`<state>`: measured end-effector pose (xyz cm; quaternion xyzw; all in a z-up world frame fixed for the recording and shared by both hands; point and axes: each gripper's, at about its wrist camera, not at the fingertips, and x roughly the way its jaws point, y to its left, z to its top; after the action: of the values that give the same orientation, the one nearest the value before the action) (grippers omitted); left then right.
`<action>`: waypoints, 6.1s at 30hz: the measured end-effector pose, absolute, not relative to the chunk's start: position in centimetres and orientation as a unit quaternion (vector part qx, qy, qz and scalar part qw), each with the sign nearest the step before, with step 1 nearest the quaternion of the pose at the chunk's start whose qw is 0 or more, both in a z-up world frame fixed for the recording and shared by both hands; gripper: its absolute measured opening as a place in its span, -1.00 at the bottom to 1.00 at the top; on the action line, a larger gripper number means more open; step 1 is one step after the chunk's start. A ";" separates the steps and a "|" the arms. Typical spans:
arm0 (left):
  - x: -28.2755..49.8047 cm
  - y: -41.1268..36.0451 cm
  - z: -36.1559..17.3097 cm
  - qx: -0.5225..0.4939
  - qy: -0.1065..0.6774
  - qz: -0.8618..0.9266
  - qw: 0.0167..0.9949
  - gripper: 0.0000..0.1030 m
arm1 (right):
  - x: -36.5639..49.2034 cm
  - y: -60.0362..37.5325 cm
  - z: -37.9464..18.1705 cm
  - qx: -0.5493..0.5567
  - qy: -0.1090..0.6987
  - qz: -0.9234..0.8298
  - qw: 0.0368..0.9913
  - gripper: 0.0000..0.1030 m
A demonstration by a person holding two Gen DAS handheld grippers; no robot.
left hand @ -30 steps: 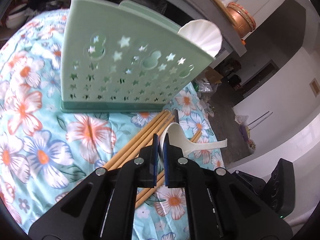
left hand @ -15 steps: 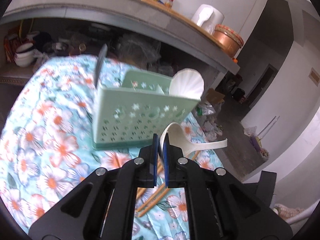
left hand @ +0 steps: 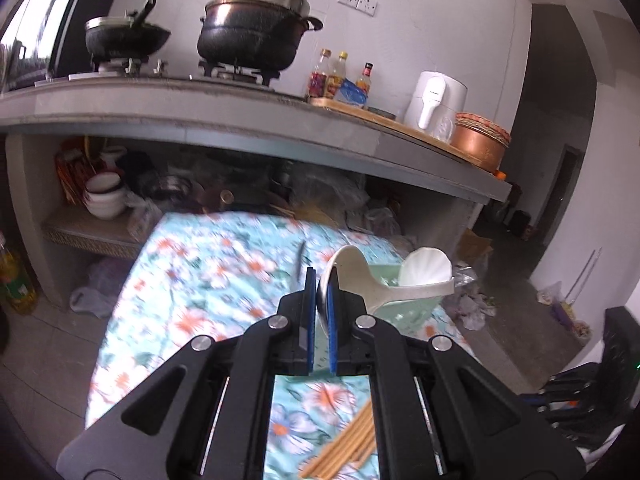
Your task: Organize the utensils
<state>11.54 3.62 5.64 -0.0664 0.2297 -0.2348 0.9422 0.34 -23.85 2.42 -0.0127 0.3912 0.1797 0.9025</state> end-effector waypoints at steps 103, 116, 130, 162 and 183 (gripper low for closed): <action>18.8 2.1 6.1 -0.033 0.234 -0.256 0.937 -0.01 | 6.3 -30.1 17.1 0.108 0.160 0.227 0.955 -0.95; 17.0 4.1 1.8 -0.052 0.269 -0.254 0.928 0.02 | 13.6 -29.6 14.1 0.179 0.216 0.266 0.922 -0.95; 14.9 0.7 -1.5 -0.014 0.309 -0.299 0.903 0.18 | 12.7 -30.9 9.8 0.197 0.242 0.209 0.927 -0.21; 14.0 -8.7 -6.7 0.062 0.413 -0.268 0.868 0.30 | 5.6 -31.3 -3.8 0.156 0.363 0.049 0.917 0.87; 13.3 -10.4 -5.2 0.058 0.410 -0.225 0.882 0.30 | 5.1 -31.7 -2.7 0.137 0.342 0.093 0.925 0.87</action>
<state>13.30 -10.41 -5.23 0.0582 0.4099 -0.2249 0.8821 5.10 -31.66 -2.74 0.1366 0.3417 0.0927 0.9252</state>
